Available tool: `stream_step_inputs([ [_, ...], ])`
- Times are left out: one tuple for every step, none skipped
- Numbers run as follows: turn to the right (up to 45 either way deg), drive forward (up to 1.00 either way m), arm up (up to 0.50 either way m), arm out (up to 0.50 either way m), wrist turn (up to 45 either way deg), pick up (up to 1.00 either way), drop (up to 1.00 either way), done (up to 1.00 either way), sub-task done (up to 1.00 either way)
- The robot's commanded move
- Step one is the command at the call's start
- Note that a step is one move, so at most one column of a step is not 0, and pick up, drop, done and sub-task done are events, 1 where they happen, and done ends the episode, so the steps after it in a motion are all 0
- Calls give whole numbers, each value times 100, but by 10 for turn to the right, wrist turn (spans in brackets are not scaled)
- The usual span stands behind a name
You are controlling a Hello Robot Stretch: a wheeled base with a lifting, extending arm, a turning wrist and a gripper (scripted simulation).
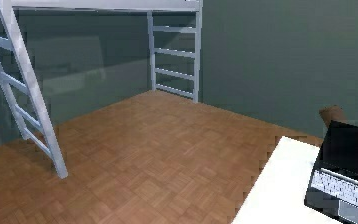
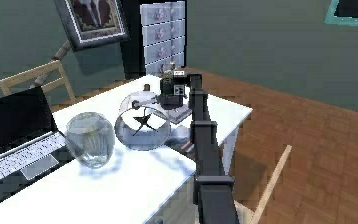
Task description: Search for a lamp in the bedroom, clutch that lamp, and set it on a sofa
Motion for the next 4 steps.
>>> stream_step_inputs([
  [0, 0, 0, 0, 0, 100, 0, 0, 0],
  [0, 0, 10, 0, 0, 0, 0, 0, 0],
  [0, 0, 0, 0, -450, 0, 0, 0, 0],
  [0, 0, 0, 0, -450, 0, 0, 0, 0],
])
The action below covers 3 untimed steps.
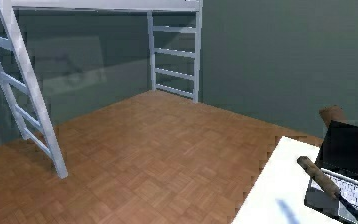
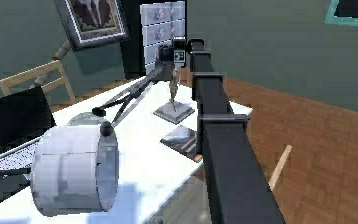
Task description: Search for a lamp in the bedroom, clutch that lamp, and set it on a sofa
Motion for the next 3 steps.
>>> stream_step_inputs([
  [0, 0, 0, 0, -90, 0, 0, 0, 0],
  [0, 0, 0, -46, 0, 0, 0, 0, 0],
  [-450, 0, 0, 0, 0, 0, 0, 0, 0],
])
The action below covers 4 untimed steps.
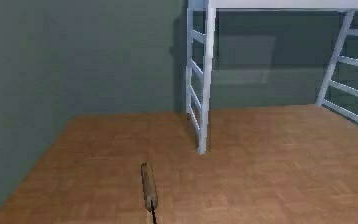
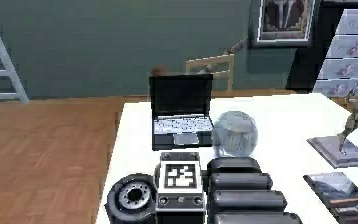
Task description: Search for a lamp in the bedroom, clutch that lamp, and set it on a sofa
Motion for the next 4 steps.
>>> stream_step_inputs([
  [-450, 0, 0, 0, 0, 0, 0, 0, 0],
  [-120, 0, 0, 0, 0, 0, 0, 0, 0],
  [0, 30, 0, 0, 0, 0, 0, 0, 0],
  [-450, 0, 0, 0, 0, 0, 0, 0, 0],
])
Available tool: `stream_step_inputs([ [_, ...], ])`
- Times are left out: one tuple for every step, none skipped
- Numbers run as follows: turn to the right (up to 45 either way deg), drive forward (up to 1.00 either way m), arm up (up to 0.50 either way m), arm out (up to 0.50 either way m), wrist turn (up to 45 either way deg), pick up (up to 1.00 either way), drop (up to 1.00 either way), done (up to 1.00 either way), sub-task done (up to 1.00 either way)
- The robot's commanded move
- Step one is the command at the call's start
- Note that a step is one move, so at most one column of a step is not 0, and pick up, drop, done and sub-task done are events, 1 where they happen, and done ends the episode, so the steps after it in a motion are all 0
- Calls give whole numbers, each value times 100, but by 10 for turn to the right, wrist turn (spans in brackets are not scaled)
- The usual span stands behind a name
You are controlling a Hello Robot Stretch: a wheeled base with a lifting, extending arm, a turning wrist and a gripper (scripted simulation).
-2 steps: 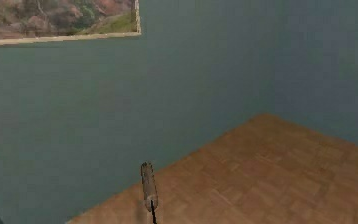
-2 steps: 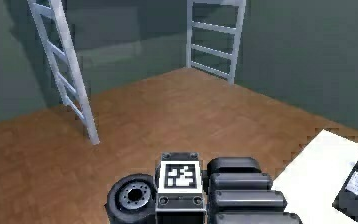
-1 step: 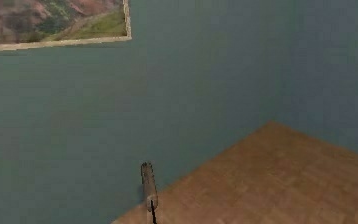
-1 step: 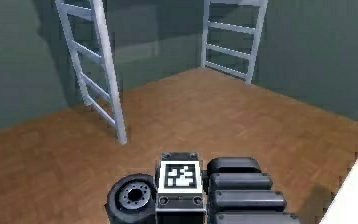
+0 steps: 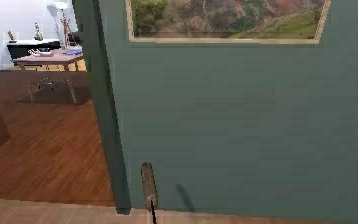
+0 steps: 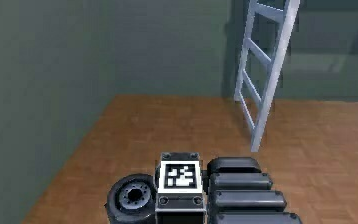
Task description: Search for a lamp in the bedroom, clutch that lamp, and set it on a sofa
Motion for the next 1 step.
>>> stream_step_inputs([
  [-210, 0, 0, 0, 0, 0, 0, 0, 0],
])
